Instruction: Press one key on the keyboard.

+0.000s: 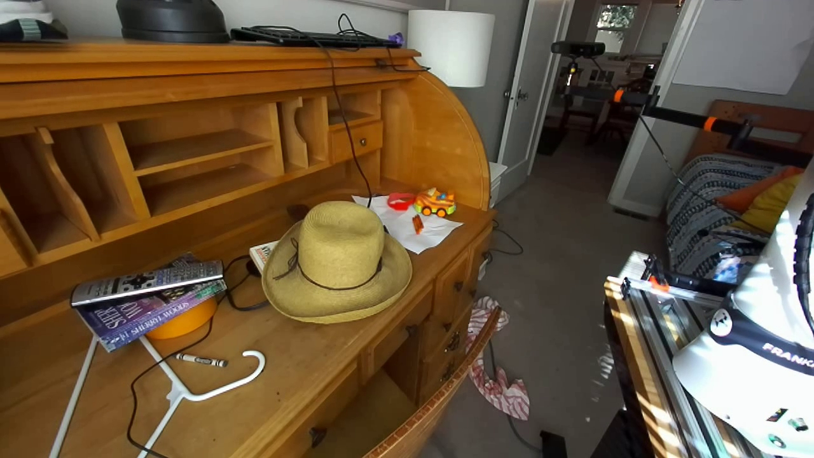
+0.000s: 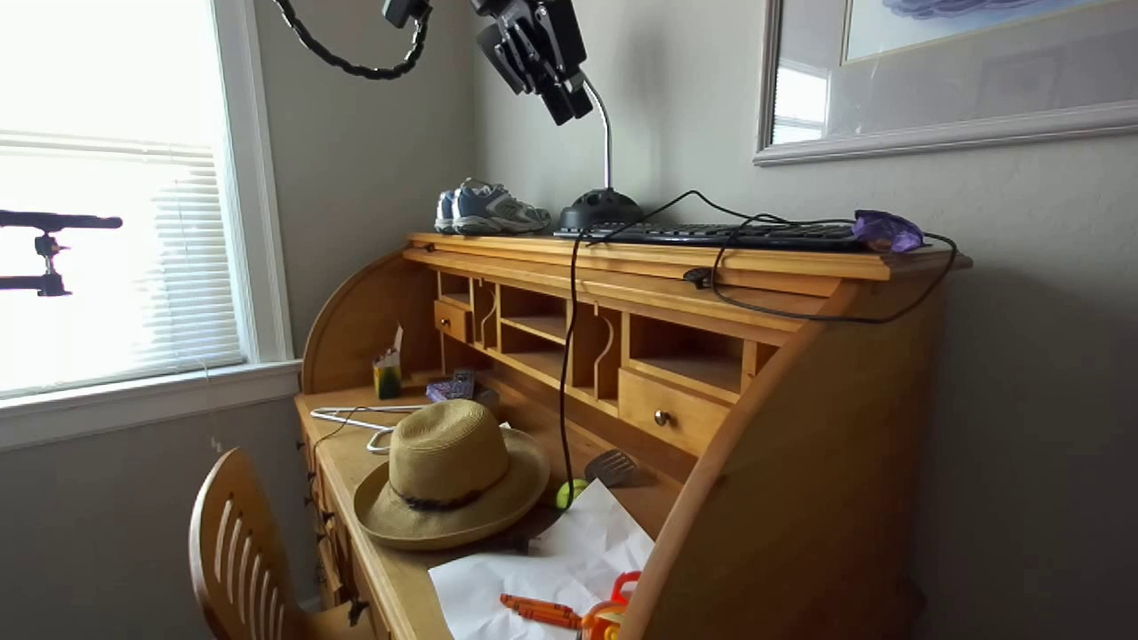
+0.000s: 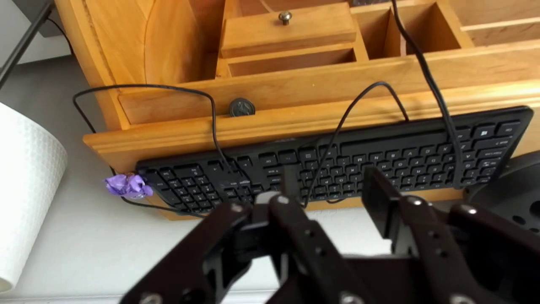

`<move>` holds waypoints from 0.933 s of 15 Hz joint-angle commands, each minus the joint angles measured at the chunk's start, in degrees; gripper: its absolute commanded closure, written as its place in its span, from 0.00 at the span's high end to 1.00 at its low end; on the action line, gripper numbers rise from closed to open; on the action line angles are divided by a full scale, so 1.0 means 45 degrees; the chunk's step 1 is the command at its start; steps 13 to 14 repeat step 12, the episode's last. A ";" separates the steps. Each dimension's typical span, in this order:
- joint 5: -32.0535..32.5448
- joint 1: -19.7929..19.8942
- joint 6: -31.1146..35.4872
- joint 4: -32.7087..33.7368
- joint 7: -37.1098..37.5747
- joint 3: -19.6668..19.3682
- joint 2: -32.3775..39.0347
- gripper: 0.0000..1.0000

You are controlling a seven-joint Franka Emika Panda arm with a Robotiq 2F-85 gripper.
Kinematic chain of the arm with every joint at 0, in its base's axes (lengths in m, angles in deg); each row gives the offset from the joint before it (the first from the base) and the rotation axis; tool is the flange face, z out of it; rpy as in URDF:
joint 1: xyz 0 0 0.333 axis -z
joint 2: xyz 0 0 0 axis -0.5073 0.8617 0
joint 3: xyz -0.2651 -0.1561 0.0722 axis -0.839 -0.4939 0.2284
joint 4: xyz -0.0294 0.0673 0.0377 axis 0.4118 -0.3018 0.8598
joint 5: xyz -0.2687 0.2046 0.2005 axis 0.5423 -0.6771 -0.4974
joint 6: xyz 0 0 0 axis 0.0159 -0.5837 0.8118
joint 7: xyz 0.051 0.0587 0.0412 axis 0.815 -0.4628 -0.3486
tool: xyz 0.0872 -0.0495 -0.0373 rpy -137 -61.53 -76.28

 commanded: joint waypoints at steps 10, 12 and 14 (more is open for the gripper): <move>0.0492 -0.1476 -0.5307 0.0084 0.1236 -0.1492 -0.0884 1.00; 0.0173 -0.1481 -0.4782 0.0074 0.0757 -0.1596 -0.0759 0.99; 0.0173 -0.1481 -0.4782 0.0074 0.0757 -0.1596 -0.0759 0.99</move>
